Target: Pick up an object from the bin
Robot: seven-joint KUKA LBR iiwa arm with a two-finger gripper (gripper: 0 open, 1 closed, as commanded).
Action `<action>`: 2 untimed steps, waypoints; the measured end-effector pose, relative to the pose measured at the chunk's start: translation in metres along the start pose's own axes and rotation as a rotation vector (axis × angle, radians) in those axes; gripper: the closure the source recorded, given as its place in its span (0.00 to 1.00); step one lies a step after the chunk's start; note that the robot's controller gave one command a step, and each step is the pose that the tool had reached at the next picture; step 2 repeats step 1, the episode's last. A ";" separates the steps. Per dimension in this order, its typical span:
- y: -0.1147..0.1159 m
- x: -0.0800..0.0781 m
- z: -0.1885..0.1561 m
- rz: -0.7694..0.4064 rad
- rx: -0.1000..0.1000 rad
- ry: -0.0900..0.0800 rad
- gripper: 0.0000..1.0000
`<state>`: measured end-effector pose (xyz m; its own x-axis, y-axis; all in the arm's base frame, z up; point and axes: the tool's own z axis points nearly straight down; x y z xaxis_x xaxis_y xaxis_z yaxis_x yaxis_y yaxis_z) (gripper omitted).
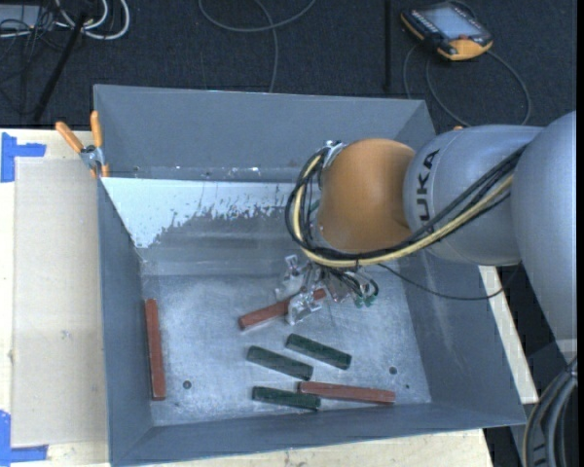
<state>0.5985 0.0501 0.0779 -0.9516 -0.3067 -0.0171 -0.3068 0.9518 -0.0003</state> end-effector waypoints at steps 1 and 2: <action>0.015 0.003 -0.126 0.005 -0.001 0.016 1.00; 0.015 0.003 -0.126 0.005 -0.001 0.016 1.00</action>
Offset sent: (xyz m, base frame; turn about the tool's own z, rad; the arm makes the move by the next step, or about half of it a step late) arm 0.0000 0.0000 0.0000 0.0000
